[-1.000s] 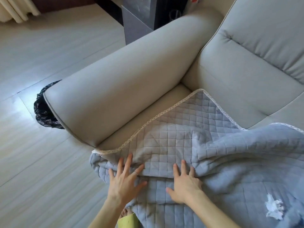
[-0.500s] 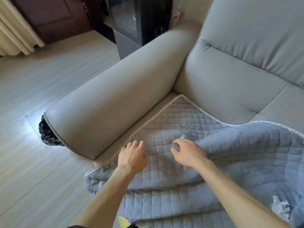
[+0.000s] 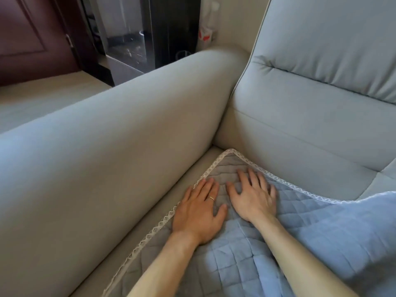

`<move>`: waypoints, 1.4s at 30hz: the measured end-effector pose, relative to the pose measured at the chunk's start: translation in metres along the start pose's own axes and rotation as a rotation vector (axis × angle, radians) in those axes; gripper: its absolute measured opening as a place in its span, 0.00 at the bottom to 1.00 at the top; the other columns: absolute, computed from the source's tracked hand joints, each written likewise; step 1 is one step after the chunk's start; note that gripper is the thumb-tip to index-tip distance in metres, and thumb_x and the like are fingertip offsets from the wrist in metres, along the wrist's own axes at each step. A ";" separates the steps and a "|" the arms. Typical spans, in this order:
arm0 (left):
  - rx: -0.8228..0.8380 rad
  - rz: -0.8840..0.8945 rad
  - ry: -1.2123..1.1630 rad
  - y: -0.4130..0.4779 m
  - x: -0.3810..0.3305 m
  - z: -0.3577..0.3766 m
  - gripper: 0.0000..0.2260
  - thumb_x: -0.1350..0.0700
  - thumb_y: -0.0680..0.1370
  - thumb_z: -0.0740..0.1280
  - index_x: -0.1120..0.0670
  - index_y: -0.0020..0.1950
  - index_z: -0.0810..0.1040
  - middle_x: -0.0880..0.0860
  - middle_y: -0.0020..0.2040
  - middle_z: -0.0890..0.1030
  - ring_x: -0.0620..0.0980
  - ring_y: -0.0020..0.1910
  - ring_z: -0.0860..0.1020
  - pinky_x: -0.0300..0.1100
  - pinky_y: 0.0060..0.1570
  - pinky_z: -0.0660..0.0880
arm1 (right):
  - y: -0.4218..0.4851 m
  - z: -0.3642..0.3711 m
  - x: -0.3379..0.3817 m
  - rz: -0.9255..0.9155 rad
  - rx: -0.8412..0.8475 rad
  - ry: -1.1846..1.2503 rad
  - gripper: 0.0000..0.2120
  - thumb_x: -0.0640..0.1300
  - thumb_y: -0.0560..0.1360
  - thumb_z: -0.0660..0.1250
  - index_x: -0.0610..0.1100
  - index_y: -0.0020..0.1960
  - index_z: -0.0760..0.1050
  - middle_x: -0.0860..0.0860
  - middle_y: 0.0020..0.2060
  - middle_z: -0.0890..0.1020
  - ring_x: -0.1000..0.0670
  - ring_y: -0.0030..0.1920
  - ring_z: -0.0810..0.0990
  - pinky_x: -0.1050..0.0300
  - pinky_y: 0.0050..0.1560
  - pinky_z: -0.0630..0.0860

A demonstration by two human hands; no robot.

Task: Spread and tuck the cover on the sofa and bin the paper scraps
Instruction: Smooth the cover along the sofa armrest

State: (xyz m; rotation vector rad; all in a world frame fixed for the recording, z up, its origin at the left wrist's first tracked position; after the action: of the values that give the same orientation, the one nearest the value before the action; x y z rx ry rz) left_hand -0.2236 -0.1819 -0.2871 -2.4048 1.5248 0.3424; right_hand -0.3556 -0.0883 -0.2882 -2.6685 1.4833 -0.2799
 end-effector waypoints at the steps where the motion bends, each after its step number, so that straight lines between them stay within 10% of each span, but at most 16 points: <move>1: -0.032 0.008 0.000 0.010 0.001 0.001 0.30 0.37 0.81 0.46 0.47 0.80 0.46 0.44 0.80 0.45 0.42 0.78 0.41 0.45 0.76 0.39 | 0.010 0.001 -0.001 0.005 -0.022 -0.003 0.32 0.68 0.77 0.44 0.58 0.77 0.54 0.54 0.79 0.54 0.49 0.78 0.48 0.40 0.74 0.49; 10: -0.181 -0.396 0.015 0.010 0.058 0.029 0.21 0.40 0.81 0.50 0.36 0.75 0.61 0.52 0.75 0.63 0.54 0.71 0.60 0.50 0.67 0.59 | 0.047 0.043 0.009 -0.049 -0.023 0.055 0.23 0.60 0.81 0.45 0.59 0.73 0.63 0.53 0.76 0.62 0.47 0.76 0.55 0.38 0.70 0.55; 18: -0.190 -0.290 0.294 -0.046 0.065 0.009 0.21 0.56 0.82 0.54 0.39 0.72 0.67 0.55 0.62 0.69 0.58 0.58 0.73 0.50 0.44 0.74 | 0.021 0.029 0.020 0.002 -0.179 0.214 0.12 0.42 0.79 0.57 0.47 0.58 0.77 0.42 0.58 0.81 0.40 0.60 0.77 0.48 0.57 0.72; 22: -0.277 -0.252 0.598 -0.065 0.053 -0.003 0.17 0.62 0.70 0.61 0.52 0.52 0.85 0.58 0.49 0.78 0.58 0.36 0.78 0.46 0.23 0.73 | 0.009 0.026 0.033 -0.042 -0.278 0.415 0.13 0.39 0.79 0.55 0.44 0.59 0.75 0.44 0.61 0.79 0.42 0.63 0.75 0.49 0.57 0.71; 28: -0.438 -0.164 0.349 -0.057 0.027 -0.029 0.10 0.52 0.76 0.63 0.50 0.50 0.84 0.52 0.65 0.75 0.56 0.62 0.72 0.52 0.55 0.71 | 0.039 0.030 0.048 -0.024 0.083 0.013 0.32 0.62 0.79 0.42 0.52 0.80 0.49 0.49 0.80 0.47 0.42 0.79 0.42 0.26 0.70 0.42; 32: -0.061 -0.168 0.059 -0.038 0.023 -0.001 0.23 0.42 0.82 0.51 0.44 0.76 0.64 0.50 0.79 0.56 0.50 0.78 0.54 0.48 0.75 0.54 | 0.035 0.037 0.049 -0.019 0.143 -0.011 0.33 0.63 0.78 0.41 0.52 0.80 0.46 0.49 0.80 0.46 0.41 0.78 0.42 0.25 0.69 0.43; 36: 0.097 -0.216 -0.023 -0.046 0.046 0.031 0.27 0.36 0.81 0.46 0.39 0.79 0.45 0.46 0.80 0.41 0.45 0.78 0.39 0.46 0.75 0.37 | 0.033 0.039 0.043 -0.027 0.171 0.013 0.31 0.63 0.79 0.41 0.54 0.80 0.44 0.51 0.80 0.43 0.44 0.79 0.40 0.29 0.71 0.43; 42: 0.048 -0.190 -0.038 -0.030 0.052 0.027 0.28 0.35 0.80 0.48 0.36 0.78 0.46 0.44 0.80 0.42 0.43 0.78 0.40 0.45 0.76 0.40 | 0.048 0.037 0.045 0.003 0.114 -0.006 0.30 0.61 0.79 0.40 0.54 0.80 0.43 0.52 0.80 0.43 0.46 0.79 0.41 0.30 0.72 0.41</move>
State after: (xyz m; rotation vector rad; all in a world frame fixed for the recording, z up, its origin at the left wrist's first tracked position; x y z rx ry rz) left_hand -0.1765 -0.2043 -0.3269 -2.4655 1.2611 0.3045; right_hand -0.3650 -0.1528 -0.3261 -2.5757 1.4240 -0.3453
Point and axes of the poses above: each hand's wrist, its own y-axis towards the middle knuckle, its own z-axis out of the palm, x = y × z, the point moved 6 cm from there along y, towards the middle knuckle
